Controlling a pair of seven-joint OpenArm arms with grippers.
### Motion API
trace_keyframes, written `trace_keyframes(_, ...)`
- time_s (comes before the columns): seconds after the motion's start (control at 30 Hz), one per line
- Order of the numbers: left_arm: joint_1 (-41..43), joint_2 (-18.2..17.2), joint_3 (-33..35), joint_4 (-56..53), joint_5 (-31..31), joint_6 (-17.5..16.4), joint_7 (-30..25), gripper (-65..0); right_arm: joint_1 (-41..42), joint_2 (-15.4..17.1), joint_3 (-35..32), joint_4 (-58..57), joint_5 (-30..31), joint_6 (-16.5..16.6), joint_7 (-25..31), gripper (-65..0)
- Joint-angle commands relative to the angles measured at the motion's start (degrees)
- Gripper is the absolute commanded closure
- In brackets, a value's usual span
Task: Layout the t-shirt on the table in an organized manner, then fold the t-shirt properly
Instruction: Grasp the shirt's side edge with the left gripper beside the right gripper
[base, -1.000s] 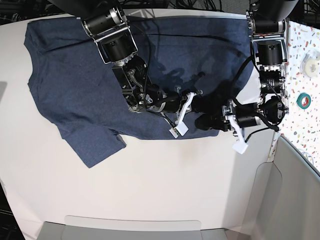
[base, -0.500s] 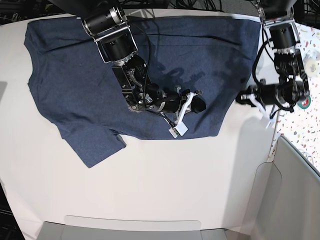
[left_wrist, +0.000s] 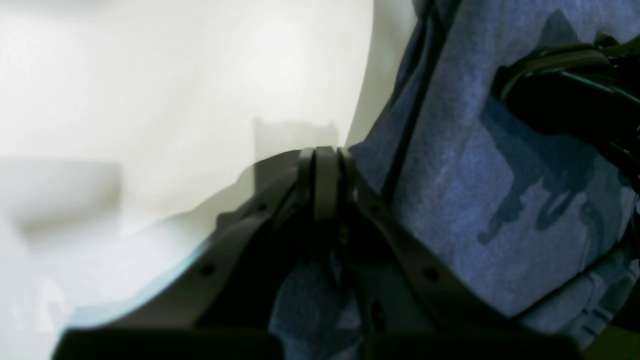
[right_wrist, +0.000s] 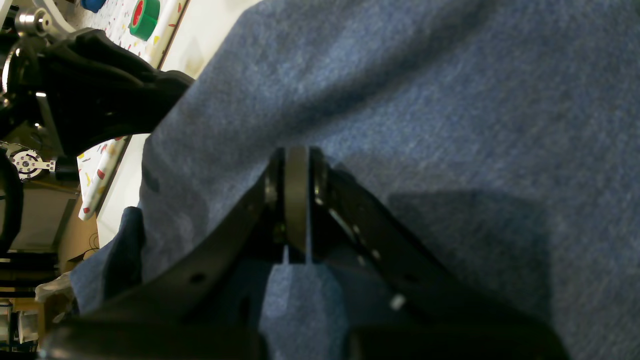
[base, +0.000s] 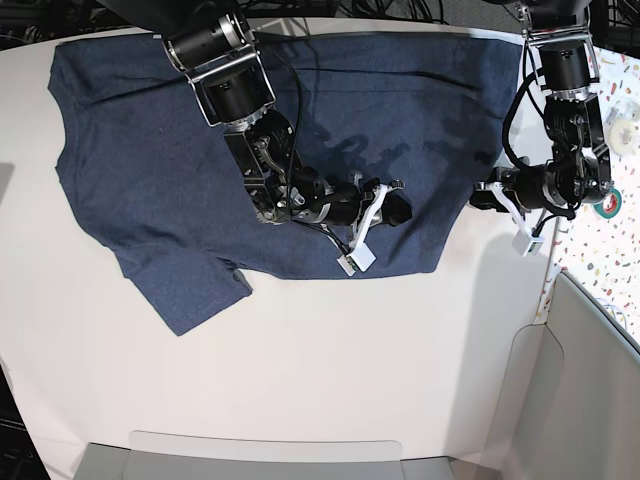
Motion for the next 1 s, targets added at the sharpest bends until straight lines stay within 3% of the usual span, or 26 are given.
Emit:
trace_keyframes(0.0, 0.03, -0.51, 1.36, 0.24, 2.04, 0.34, 1.71, -0.6, -1.17, 0.26, -0.06, -1.16, -0.28, -1.65, -3.77, 0.0)
trace_keyframes(0.13, -0.06, -0.43, 6.37, 0.33, 1.69, 0.25, 1.71, -0.7, -1.17, 0.26, -0.06, -1.16, -0.28, -1.65, -3.77, 0.0)
trace_keyframes(0.27, -0.23, -0.43, 10.77, 0.33, -3.32, 0.17, 1.62, -0.7, -1.17, 0.26, -0.06, -1.16, -0.28, -1.65, -3.77, 0.0)
trace_keyframes(0.53, -2.87, -0.43, 12.79, 0.15, -11.94, -0.19, 2.06, -0.8, -1.17, 0.26, -0.14, -1.16, -0.28, -1.65, -3.77, 0.0)
trace_keyframes(0.73, -4.54, -0.43, 12.52, 0.07, -18.0, -10.65, 3.82, -3.8, -1.17, 0.26, -0.14, -1.16, -0.28, -1.65, -3.77, 0.0)
trace_keyframes(0.97, -7.26, -0.43, 12.0, -4.33, -26.62, -11.09, 3.02, -9.3, -1.26, 0.26, -0.14, -1.16, -0.28, -1.65, -3.77, 0.0)
